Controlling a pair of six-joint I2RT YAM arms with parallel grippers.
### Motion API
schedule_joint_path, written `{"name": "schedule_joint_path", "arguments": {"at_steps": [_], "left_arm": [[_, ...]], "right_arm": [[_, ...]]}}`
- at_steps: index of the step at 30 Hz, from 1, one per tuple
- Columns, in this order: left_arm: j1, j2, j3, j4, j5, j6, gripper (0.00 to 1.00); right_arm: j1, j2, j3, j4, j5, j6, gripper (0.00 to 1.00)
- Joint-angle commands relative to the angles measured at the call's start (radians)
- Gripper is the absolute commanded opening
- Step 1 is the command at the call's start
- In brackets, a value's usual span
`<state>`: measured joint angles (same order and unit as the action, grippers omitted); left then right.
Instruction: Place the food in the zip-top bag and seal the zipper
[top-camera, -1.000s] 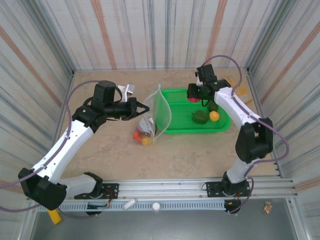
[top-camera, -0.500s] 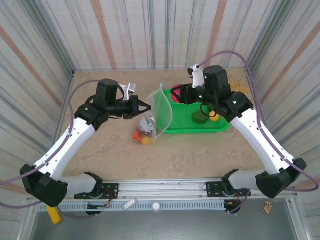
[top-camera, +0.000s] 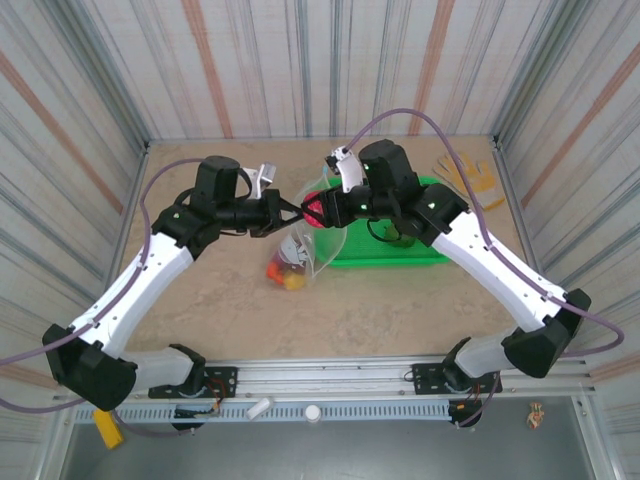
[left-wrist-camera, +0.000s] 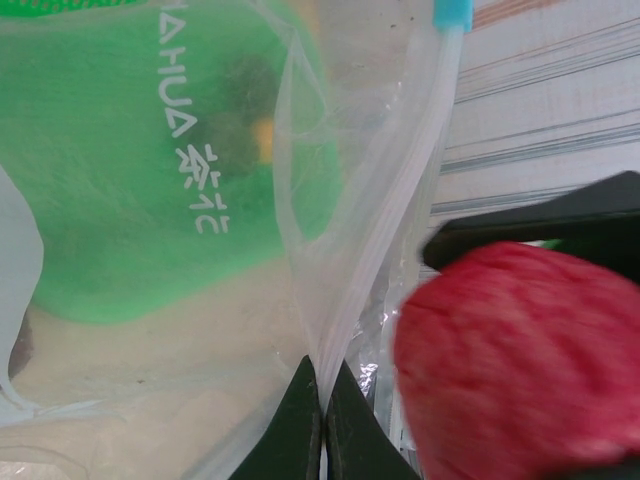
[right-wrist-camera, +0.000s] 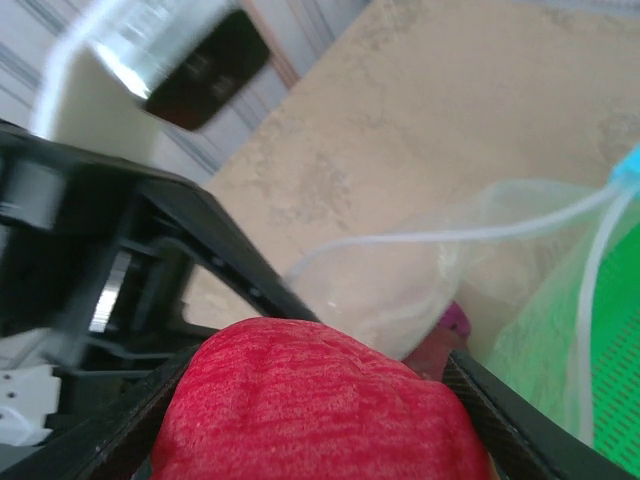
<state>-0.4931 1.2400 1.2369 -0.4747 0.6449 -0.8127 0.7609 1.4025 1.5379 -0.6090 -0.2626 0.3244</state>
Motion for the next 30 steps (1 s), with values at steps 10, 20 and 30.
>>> {"name": "schedule_joint_path", "arguments": {"at_steps": [10, 20, 30], "left_arm": [[-0.002, -0.012, 0.061, 0.012, 0.018, 0.003, 0.0], [-0.005, -0.025, 0.053, 0.004, 0.017, 0.015, 0.0], [-0.003, -0.029, 0.044, 0.004, 0.008, 0.027, 0.0]], "right_arm": [[0.048, 0.093, 0.041, -0.174, 0.257, -0.004, 0.57], [0.083, 0.184, 0.125, -0.206, 0.292, 0.004, 0.74], [0.084, 0.162, 0.116, -0.205, 0.295, -0.01, 0.78]]}}
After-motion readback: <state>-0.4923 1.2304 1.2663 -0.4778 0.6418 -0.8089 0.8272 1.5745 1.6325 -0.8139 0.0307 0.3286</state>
